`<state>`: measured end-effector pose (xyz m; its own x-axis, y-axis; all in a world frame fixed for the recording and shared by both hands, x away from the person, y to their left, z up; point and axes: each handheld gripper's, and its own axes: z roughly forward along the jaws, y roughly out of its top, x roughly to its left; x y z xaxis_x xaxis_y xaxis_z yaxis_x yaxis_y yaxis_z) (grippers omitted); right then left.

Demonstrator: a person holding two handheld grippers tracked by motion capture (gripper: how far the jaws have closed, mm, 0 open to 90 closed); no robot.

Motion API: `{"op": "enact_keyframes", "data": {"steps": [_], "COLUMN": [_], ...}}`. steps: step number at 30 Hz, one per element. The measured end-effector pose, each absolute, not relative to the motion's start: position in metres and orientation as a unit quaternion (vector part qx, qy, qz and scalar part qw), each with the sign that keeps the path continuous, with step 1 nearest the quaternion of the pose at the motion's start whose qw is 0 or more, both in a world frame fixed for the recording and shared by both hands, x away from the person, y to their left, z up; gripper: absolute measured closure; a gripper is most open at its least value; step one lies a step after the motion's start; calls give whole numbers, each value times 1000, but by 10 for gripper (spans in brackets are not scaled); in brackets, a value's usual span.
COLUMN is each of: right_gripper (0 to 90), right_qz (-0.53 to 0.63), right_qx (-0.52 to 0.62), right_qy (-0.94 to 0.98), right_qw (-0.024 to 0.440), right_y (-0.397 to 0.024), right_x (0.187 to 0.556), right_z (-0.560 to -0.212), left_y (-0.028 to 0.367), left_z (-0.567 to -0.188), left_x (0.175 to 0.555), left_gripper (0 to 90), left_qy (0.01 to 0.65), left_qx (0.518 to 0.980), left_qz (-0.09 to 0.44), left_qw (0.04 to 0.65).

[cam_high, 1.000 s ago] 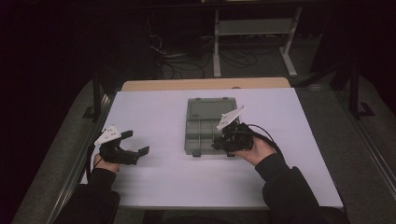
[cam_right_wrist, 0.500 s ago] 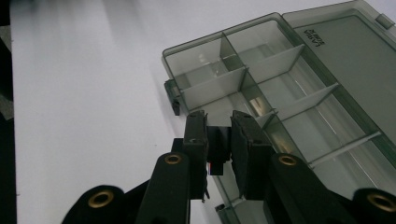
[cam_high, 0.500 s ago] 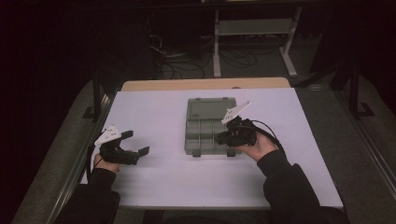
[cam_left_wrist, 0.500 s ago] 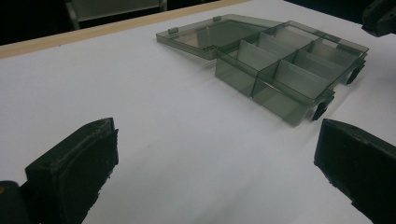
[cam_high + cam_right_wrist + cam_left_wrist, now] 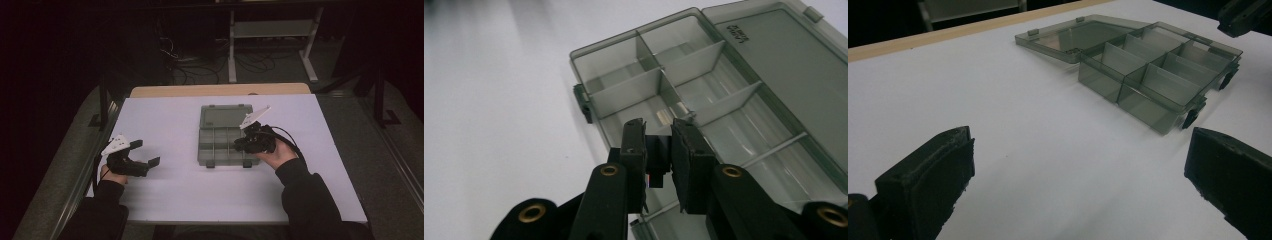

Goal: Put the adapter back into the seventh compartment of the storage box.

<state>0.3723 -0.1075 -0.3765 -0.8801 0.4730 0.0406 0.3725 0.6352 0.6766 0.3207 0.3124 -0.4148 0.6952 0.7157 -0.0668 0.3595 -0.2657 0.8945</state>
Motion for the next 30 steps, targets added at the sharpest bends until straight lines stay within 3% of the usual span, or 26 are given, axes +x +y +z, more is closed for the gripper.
{"op": "enact_keyframes", "data": {"steps": [30], "right_gripper": [755], "right_qz": [312], "right_qx": [245], "right_qy": [916], "right_qw": [61], "right_y": [-95], "right_x": [391], "right_z": [-405], "left_y": [312], "left_z": [-415], "left_x": [321], "left_gripper": [0], "left_qy": [344], "left_qx": [776], "left_qz": [179], "left_qw": [497]}}
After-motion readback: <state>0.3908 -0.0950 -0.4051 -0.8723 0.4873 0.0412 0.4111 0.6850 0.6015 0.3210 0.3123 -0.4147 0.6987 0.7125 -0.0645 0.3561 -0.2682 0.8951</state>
